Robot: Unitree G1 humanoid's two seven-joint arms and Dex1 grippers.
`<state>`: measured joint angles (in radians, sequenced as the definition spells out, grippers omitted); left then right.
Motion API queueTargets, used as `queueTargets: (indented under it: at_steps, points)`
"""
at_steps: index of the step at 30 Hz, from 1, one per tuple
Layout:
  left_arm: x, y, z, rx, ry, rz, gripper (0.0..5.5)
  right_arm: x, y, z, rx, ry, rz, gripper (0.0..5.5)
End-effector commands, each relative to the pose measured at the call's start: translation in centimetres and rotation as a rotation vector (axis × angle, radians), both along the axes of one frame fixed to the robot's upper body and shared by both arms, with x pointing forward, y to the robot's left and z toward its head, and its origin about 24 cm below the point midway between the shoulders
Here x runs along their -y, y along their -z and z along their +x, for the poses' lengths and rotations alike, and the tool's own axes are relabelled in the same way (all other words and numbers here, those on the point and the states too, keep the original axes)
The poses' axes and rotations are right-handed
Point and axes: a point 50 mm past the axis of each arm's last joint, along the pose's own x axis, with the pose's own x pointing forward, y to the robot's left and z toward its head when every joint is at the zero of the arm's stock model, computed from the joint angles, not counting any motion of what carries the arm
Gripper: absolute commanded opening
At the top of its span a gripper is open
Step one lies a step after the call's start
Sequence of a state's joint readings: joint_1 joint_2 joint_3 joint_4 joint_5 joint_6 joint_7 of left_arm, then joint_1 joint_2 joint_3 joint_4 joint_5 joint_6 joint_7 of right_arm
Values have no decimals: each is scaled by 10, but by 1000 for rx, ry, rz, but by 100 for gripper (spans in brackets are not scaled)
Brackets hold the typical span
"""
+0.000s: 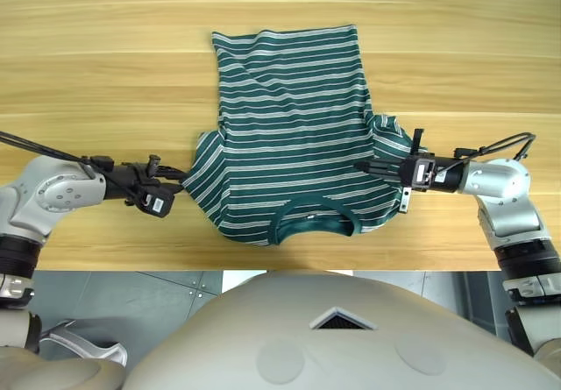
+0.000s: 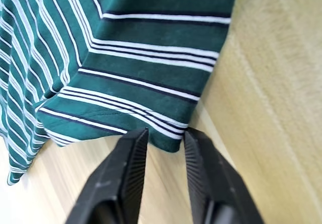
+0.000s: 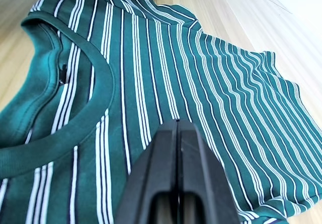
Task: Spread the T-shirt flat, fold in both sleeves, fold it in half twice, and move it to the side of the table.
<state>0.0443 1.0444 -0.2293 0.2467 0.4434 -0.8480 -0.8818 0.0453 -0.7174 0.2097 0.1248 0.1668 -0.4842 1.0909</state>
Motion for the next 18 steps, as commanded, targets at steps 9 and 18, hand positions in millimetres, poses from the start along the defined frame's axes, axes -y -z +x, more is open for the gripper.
queueTargets:
  at_steps: [9,18]
  points:
    - [4,18,-13,-85,34,22,2,0,4,-1,-1,0,1,0]
    - [7,2,5,1,80,37,2,-3,5,-2,-1,-10,7,0]
